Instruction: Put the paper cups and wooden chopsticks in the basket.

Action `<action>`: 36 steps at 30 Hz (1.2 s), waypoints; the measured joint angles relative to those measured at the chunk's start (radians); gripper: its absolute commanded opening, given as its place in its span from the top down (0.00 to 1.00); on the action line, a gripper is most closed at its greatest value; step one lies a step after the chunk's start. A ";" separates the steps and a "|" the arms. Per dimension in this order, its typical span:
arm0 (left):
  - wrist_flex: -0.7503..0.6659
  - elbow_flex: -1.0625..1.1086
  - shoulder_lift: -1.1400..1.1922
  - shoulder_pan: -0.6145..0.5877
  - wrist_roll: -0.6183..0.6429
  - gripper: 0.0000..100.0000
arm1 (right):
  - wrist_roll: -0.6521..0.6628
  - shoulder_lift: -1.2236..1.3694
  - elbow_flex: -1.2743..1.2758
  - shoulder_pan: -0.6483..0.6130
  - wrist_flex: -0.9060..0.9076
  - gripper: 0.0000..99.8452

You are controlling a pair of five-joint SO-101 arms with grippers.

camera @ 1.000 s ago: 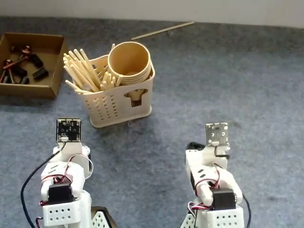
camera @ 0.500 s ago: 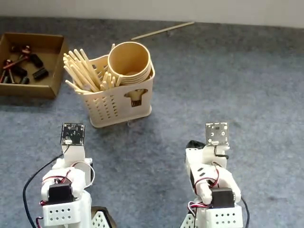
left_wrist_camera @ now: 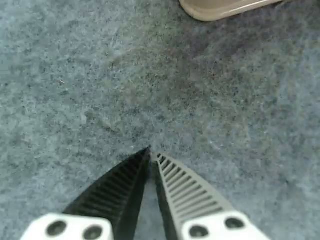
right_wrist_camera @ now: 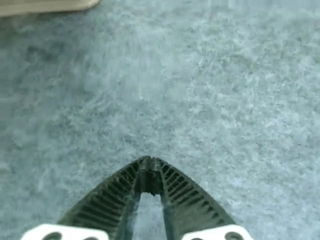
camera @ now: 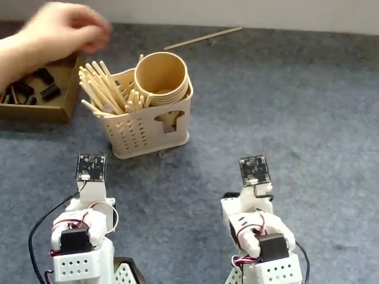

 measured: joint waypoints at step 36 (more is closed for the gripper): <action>0.000 0.000 0.000 0.000 0.000 0.99 | 0.066 0.098 0.006 0.017 -0.060 0.99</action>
